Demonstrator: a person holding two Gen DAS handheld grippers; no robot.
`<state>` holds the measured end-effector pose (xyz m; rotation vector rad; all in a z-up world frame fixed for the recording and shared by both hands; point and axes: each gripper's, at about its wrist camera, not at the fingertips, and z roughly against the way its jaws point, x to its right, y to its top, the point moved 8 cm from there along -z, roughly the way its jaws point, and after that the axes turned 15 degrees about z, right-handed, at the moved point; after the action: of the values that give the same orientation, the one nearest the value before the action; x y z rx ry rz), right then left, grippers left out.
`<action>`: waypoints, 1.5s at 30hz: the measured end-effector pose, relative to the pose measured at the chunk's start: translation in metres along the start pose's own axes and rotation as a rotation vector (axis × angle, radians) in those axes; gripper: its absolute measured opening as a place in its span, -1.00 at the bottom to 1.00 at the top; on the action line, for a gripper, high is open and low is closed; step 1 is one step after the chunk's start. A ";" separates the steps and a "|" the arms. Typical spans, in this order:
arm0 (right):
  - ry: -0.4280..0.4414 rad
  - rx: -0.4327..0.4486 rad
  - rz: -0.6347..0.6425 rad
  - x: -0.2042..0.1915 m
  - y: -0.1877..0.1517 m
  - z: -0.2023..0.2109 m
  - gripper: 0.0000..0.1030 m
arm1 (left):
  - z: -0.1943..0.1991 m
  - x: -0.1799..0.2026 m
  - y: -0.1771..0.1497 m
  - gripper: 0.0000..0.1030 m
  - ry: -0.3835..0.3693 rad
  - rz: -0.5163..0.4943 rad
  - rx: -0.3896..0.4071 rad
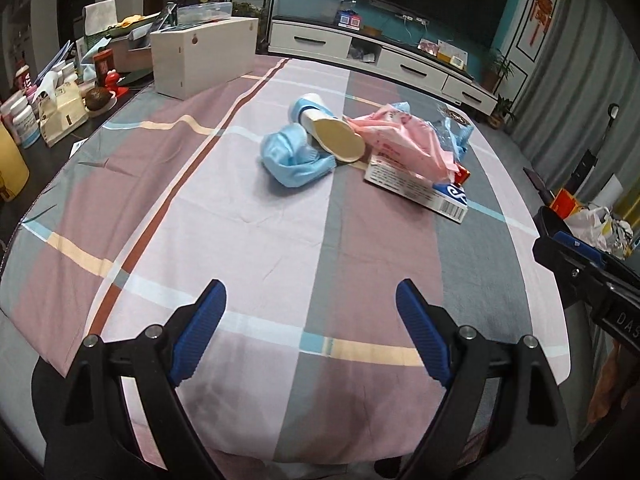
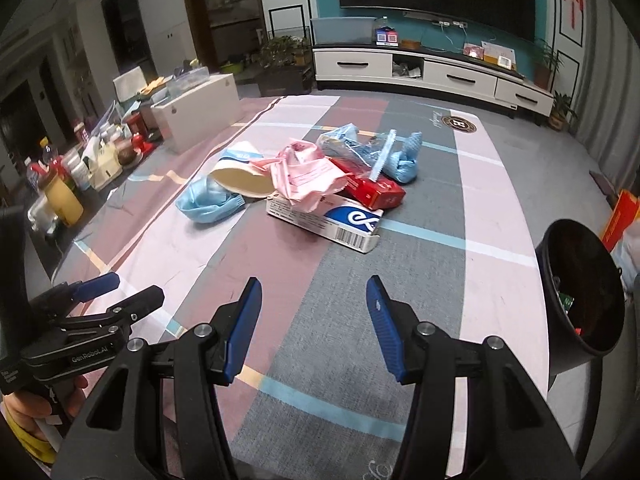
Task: Collect trash
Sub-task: 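Grasp the blue mask with the left tool while the right tool grasps the pink bag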
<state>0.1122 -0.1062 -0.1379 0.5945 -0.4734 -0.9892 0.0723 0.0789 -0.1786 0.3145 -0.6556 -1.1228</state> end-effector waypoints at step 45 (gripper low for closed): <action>-0.041 -0.045 0.294 -0.011 0.084 -0.133 -0.65 | -0.115 -0.011 0.091 -0.61 -0.071 0.133 -0.027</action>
<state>0.2418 -0.0290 -0.1827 0.4494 -0.5564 -0.7308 0.2076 0.1167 -0.2217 0.2054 -0.7133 -1.0184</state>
